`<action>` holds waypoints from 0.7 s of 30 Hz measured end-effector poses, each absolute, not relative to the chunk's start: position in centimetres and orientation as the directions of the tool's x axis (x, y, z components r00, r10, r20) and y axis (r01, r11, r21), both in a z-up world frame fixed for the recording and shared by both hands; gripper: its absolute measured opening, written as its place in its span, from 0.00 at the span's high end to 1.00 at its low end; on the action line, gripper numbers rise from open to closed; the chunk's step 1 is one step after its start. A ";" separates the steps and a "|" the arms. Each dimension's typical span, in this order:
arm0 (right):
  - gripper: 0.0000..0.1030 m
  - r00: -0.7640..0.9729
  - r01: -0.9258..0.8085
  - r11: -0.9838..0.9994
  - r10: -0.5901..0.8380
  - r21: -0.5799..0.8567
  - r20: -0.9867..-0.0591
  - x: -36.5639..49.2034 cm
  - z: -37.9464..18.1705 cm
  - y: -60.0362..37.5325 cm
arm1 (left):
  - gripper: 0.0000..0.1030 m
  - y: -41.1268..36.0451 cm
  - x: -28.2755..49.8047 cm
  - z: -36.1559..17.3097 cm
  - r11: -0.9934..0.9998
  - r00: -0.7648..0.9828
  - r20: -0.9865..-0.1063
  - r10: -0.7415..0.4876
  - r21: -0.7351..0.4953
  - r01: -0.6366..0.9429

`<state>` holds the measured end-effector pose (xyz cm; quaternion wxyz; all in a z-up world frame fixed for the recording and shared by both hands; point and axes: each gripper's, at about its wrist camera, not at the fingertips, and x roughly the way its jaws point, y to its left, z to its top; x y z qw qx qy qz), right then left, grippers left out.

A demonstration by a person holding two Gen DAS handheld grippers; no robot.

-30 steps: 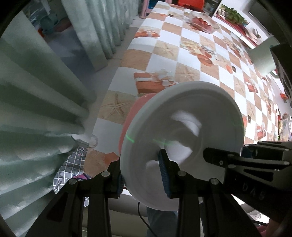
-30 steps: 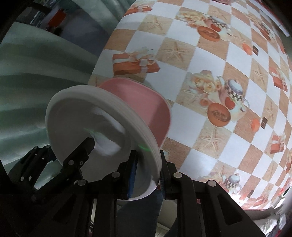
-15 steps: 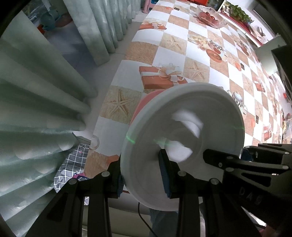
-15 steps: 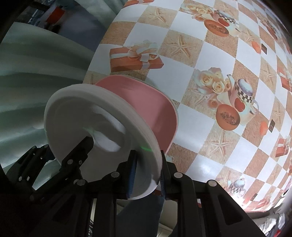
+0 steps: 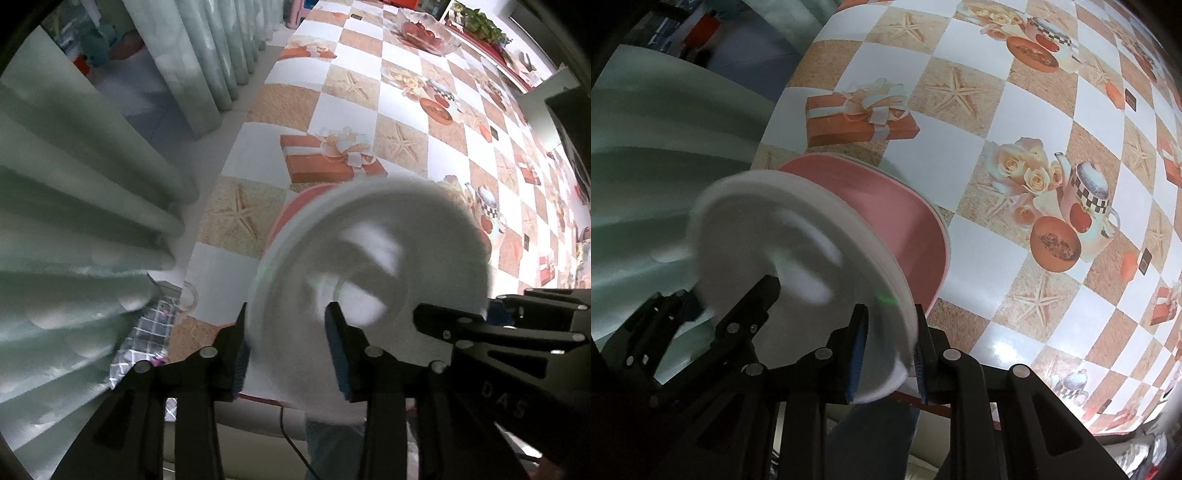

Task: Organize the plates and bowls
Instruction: 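Lower the white plate onto the stack and open the left tool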

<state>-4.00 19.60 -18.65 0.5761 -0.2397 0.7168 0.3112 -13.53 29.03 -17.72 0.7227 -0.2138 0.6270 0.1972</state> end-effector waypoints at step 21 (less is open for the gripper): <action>0.03 -0.142 -0.731 0.666 0.067 0.151 -0.988 -3.1 -13.0 16.8 | 0.19 27.0 -15.2 -13.3 0.890 0.195 -0.971 0.142 0.039 -0.455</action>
